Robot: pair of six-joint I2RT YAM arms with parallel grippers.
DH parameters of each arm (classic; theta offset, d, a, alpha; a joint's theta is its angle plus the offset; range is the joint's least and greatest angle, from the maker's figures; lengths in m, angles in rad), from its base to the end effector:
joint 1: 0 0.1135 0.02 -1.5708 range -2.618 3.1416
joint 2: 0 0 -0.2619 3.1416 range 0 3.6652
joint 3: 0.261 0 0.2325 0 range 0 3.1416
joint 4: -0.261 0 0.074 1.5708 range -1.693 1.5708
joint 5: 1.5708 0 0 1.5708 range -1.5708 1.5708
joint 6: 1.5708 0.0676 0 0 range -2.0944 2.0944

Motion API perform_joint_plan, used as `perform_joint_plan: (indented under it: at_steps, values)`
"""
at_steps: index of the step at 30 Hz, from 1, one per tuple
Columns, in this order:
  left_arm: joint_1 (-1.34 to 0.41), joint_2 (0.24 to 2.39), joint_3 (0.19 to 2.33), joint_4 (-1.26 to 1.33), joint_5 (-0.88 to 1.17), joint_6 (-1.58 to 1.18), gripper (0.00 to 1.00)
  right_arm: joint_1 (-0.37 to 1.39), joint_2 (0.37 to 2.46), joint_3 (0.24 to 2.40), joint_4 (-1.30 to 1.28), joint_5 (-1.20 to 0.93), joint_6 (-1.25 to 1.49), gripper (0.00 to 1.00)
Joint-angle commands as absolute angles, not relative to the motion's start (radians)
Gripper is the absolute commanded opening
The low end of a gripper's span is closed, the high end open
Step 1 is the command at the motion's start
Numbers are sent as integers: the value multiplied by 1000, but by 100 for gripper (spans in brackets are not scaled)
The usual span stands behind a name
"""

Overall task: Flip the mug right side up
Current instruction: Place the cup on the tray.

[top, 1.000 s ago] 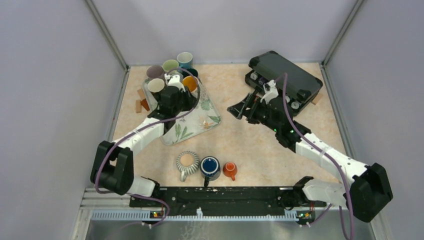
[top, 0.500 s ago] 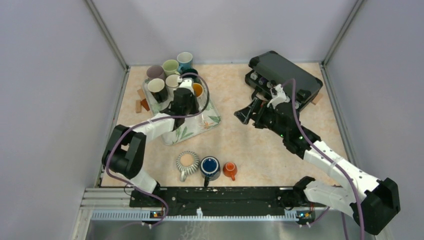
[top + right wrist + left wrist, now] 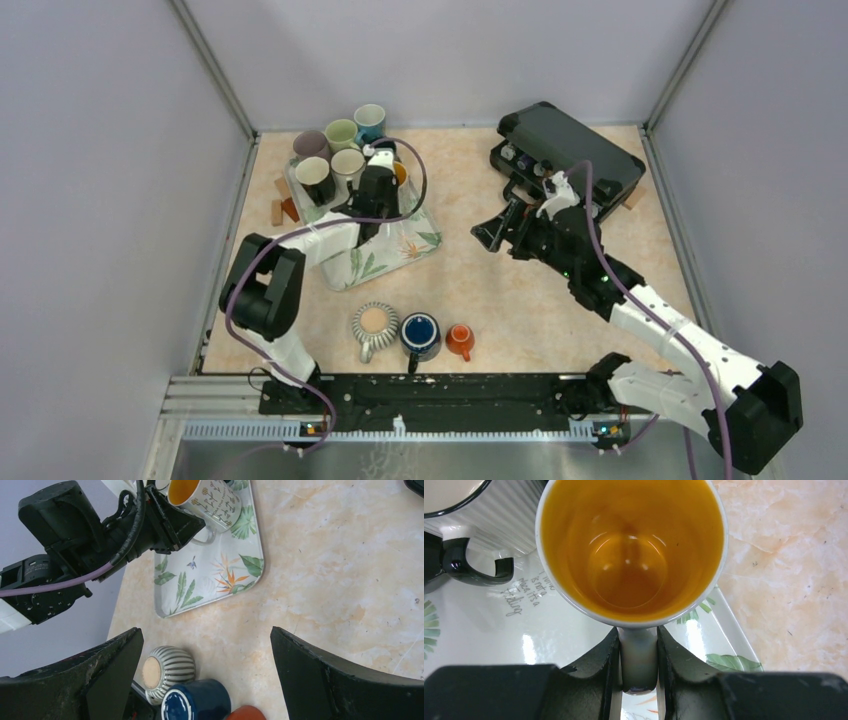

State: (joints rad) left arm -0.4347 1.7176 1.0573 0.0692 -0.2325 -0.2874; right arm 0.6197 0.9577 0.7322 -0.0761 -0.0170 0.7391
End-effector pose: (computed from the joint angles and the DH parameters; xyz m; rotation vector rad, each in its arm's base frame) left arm 0.3590 -0.1495 0.2043 0.0247 2.1486 -0.1697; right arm 0.1921 0.1385 0.2939 0.1060 1.9821 0.9313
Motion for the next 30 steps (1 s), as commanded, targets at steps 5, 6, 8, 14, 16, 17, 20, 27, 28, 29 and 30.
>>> perform_joint_plan:
  at_steps: [5, 6, 8, 14, 16, 17, 20, 27, 28, 29, 30]
  values:
    - [-438, 1737, 1181, 139, -291, -283, 9, 619, 926, 724, -65, -3, 713, 99]
    - [-439, 1743, 1186, 134, -292, -286, 11, 619, 924, 725, -65, -3, 712, 99]
    - [-438, 1753, 1196, 128, -293, -289, 12, 619, 921, 724, -68, -3, 711, 99]
    - [-438, 1779, 1214, 120, -296, -301, 16, 619, 917, 729, -79, -3, 701, 99]
    - [-438, 1785, 1219, 119, -293, -302, 19, 620, 916, 729, -83, -3, 700, 99]
    - [-436, 1786, 1221, 118, -292, -302, 21, 620, 916, 729, -83, -3, 698, 99]
    - [-437, 1785, 1222, 117, -285, -304, 30, 618, 920, 731, -83, -4, 695, 99]
    - [-437, 1765, 1223, 103, -265, -319, 53, 619, 929, 735, -93, -14, 687, 99]
    - [-439, 1761, 1224, 97, -255, -319, 57, 620, 930, 736, -96, -14, 685, 99]
    - [-439, 1756, 1224, 93, -246, -319, 63, 619, 933, 738, -98, -14, 683, 99]
    - [-437, 1749, 1224, 90, -239, -320, 67, 619, 934, 740, -100, -14, 682, 99]
